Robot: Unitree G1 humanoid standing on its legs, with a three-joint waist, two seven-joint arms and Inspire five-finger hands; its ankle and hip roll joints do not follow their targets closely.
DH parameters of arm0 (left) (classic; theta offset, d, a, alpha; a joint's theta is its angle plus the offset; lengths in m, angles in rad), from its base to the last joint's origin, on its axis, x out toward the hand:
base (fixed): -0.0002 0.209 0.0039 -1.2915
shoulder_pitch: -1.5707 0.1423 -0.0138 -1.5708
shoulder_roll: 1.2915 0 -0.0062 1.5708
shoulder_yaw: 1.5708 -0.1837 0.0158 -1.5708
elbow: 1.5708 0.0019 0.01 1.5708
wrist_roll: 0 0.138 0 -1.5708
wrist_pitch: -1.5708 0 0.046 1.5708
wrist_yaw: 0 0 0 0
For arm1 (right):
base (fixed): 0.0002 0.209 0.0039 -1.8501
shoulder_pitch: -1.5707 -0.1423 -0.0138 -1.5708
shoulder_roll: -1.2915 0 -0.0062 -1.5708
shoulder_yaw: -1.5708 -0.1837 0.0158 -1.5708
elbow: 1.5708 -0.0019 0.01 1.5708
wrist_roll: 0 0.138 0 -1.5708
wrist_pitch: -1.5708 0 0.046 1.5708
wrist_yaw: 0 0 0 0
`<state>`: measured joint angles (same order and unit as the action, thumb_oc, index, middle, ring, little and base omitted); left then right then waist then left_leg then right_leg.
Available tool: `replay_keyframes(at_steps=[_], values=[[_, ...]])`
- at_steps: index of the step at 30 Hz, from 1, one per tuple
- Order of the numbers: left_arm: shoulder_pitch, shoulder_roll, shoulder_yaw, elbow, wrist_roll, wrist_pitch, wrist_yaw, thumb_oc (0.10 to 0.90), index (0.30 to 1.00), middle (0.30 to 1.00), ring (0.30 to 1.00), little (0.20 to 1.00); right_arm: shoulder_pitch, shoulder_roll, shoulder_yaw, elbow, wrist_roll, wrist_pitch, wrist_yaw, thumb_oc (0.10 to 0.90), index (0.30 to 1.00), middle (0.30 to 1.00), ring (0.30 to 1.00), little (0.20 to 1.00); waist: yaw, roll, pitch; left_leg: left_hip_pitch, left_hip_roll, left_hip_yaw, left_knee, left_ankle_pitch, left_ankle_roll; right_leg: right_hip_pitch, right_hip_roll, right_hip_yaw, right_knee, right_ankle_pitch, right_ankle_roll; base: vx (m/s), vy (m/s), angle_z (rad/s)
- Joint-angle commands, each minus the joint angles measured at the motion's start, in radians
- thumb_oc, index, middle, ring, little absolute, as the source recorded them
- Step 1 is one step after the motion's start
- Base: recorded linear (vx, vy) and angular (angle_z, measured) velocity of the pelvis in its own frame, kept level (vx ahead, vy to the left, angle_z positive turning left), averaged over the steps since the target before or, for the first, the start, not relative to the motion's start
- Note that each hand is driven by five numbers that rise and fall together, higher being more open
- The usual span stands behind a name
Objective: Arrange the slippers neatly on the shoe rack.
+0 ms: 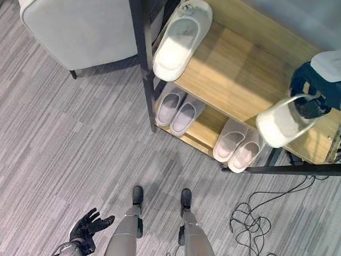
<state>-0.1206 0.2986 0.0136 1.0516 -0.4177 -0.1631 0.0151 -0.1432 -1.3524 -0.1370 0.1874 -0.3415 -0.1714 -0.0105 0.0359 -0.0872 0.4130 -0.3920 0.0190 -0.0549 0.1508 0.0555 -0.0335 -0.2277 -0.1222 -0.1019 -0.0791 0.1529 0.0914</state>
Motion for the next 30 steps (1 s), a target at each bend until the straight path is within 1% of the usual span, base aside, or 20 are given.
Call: replay_keyframes(at_steps=[1,2,4,5,7,8,9,10,11,13,14,17,18,21,23,24,25,30], values=[[0.067,0.028,0.004,0.052,0.069,-0.022,0.033,0.800,0.900,0.900,0.900,0.900,-0.067,0.022,-0.120,-0.011,0.014,0.002,-0.178,0.400,0.300,0.300,0.300,0.300,0.003,-0.042,-0.120,-0.021,0.041,-0.026,-0.070,-0.008,-0.036,-0.065,-0.007,-0.021,0.073,-0.073,0.034,0.05,0.005,0.13],[0.070,0.031,0.002,0.049,0.082,-0.020,0.032,0.800,0.900,0.900,0.900,0.900,-0.033,0.052,-0.149,-0.042,0.006,-0.001,-0.177,0.400,0.300,0.300,0.300,0.300,0.005,-0.048,-0.129,-0.019,0.040,-0.029,-0.067,-0.012,-0.035,-0.059,-0.007,-0.024,0.070,-0.074,0.035,0.04,0.003,0.06],[0.073,0.033,0.003,0.043,0.094,-0.021,0.034,0.800,0.900,0.900,0.900,0.900,-0.001,0.070,-0.178,-0.066,-0.009,-0.005,-0.184,0.400,0.300,0.300,0.300,0.300,0.007,-0.052,-0.136,-0.016,0.039,-0.032,-0.067,-0.015,-0.035,-0.052,-0.007,-0.028,0.067,-0.074,0.036,0.04,-0.001,0.03],[0.085,0.036,-0.004,0.025,0.125,-0.023,0.035,0.800,0.900,0.900,0.900,0.900,0.023,0.110,-0.195,-0.087,-0.045,-0.005,-0.202,0.400,0.300,0.300,0.300,0.300,0.015,-0.058,-0.146,-0.012,0.036,-0.038,-0.068,-0.019,-0.033,-0.044,-0.005,-0.035,0.064,-0.076,0.038,0.04,0.008,0.07],[0.088,0.038,-0.009,0.023,0.139,-0.022,0.038,0.800,0.900,0.900,0.900,0.900,0.036,0.125,-0.204,-0.103,-0.066,-0.004,-0.211,0.400,0.300,0.300,0.300,0.300,0.019,-0.061,-0.150,-0.011,0.035,-0.042,-0.070,-0.019,-0.032,-0.041,-0.005,-0.038,0.062,-0.076,0.039,0.04,0.010,0.12],[0.092,0.039,-0.016,0.013,0.161,-0.024,0.046,0.800,0.900,0.900,0.900,0.900,0.037,0.143,-0.200,-0.099,-0.113,0.000,-0.239,0.400,0.300,0.300,0.300,0.300,0.028,-0.067,-0.157,-0.007,0.031,-0.051,-0.076,-0.019,-0.030,-0.035,-0.005,-0.043,0.058,-0.077,0.040,0.03,0.006,0.17],[0.092,0.039,-0.016,0.013,0.161,-0.024,0.046,0.800,0.900,0.900,0.900,0.900,0.036,0.143,-0.200,-0.099,-0.113,0.000,-0.239,0.400,0.300,0.300,0.300,0.300,0.028,-0.067,-0.157,-0.007,0.030,-0.051,-0.076,-0.019,-0.030,-0.035,-0.005,-0.044,0.058,-0.077,0.040,0.03,0.024,0.18],[0.089,0.042,-0.031,0.007,0.179,-0.028,0.063,0.800,0.900,0.900,0.900,0.900,0.000,0.168,-0.162,-0.087,-0.134,0.010,-0.272,0.400,0.300,0.300,0.300,0.300,0.043,-0.069,-0.157,-0.005,0.026,-0.058,-0.082,-0.017,-0.029,-0.034,-0.006,-0.048,0.056,-0.077,0.042,0.01,0.011,0.13],[0.086,0.045,-0.032,0.002,0.186,-0.028,0.071,0.800,0.900,0.900,0.900,0.900,-0.026,0.178,-0.137,-0.085,-0.146,0.016,-0.279,0.400,0.300,0.300,0.300,0.300,0.047,-0.074,-0.155,-0.005,0.025,-0.062,-0.085,-0.016,-0.029,-0.033,-0.006,-0.052,0.055,-0.077,0.043,0.01,0.008,0.07],[0.084,0.046,-0.035,-0.004,0.190,-0.030,0.076,0.800,0.900,0.900,0.900,0.900,-0.039,0.182,-0.122,-0.088,-0.164,0.023,-0.286,0.400,0.300,0.300,0.300,0.300,0.052,-0.077,-0.153,-0.006,0.023,-0.065,-0.086,-0.015,-0.029,-0.031,-0.006,-0.055,0.054,-0.076,0.043,0.02,0.001,0.14],[0.085,0.049,-0.065,-0.040,0.211,-0.040,0.095,0.800,0.900,0.900,0.900,0.900,-0.112,0.203,-0.061,-0.057,-0.204,0.044,-0.333,0.400,0.300,0.300,0.300,0.300,0.078,-0.082,-0.141,-0.015,0.016,-0.078,-0.085,-0.014,-0.027,-0.028,-0.009,-0.068,0.049,-0.075,0.045,0.03,0.024,0.19],[0.076,0.058,-0.080,-0.060,0.217,-0.045,0.114,0.800,0.900,0.900,0.900,0.900,-0.183,0.211,-0.017,-0.029,-0.213,0.064,-0.365,0.400,0.300,0.300,0.300,0.300,0.096,-0.085,-0.127,-0.025,0.012,-0.086,-0.083,-0.011,-0.029,-0.029,-0.011,-0.077,0.044,-0.072,0.047,0.02,0.032,0.15],[0.073,0.065,-0.090,-0.078,0.219,-0.052,0.124,0.800,0.900,0.900,0.900,0.900,-0.226,0.194,0.020,0.004,-0.230,0.077,-0.384,0.400,0.300,0.300,0.300,0.300,0.107,-0.088,-0.119,-0.035,0.010,-0.092,-0.083,-0.007,-0.032,-0.032,-0.012,-0.085,0.040,-0.069,0.048,0.02,0.024,0.28],[0.074,0.069,-0.098,-0.109,0.221,-0.061,0.138,0.800,0.900,0.900,0.900,0.900,-0.245,0.159,0.047,0.041,-0.265,0.098,-0.402,0.400,0.300,0.300,0.300,0.300,0.118,-0.089,-0.110,-0.046,0.006,-0.102,-0.086,-0.002,-0.035,-0.034,-0.014,-0.095,0.037,-0.069,0.049,0.02,0.014,0.21],[0.073,0.077,-0.106,-0.132,0.228,-0.066,0.146,0.800,0.900,0.900,0.900,0.900,-0.254,0.117,0.065,0.073,-0.292,0.112,-0.410,0.400,0.300,0.300,0.300,0.300,0.128,-0.091,-0.103,-0.054,0.003,-0.109,-0.088,0.002,-0.038,-0.036,-0.015,-0.103,0.037,-0.070,0.051,0.01,0.003,0.07],[0.073,0.078,-0.109,-0.137,0.229,-0.067,0.149,0.800,0.900,0.900,0.900,0.900,-0.261,0.110,0.074,0.086,-0.292,0.115,-0.414,0.400,0.300,0.300,0.300,0.300,0.131,-0.090,-0.100,-0.057,0.002,-0.111,-0.090,0.004,-0.038,-0.037,-0.015,-0.106,0.036,-0.070,0.051,0.02,0.002,0.09],[0.072,0.083,-0.116,-0.146,0.229,-0.070,0.157,0.800,0.900,0.900,0.900,0.900,-0.292,0.081,0.101,0.130,-0.293,0.125,-0.425,0.400,0.300,0.300,0.300,0.300,0.138,-0.088,-0.096,-0.063,0.001,-0.117,-0.090,0.006,-0.040,-0.039,-0.017,-0.112,0.038,-0.070,0.052,0.03,0.008,0.09],[0.064,0.081,-0.123,-0.147,0.217,-0.078,0.170,0.800,0.900,0.900,0.900,0.900,-0.357,0.042,0.142,0.185,-0.283,0.144,-0.448,0.400,0.300,0.300,0.300,0.300,0.145,-0.080,-0.087,-0.074,-0.005,-0.120,-0.087,0.006,-0.041,-0.045,-0.020,-0.118,0.042,-0.070,0.053,0.01,0.012,0.07]])
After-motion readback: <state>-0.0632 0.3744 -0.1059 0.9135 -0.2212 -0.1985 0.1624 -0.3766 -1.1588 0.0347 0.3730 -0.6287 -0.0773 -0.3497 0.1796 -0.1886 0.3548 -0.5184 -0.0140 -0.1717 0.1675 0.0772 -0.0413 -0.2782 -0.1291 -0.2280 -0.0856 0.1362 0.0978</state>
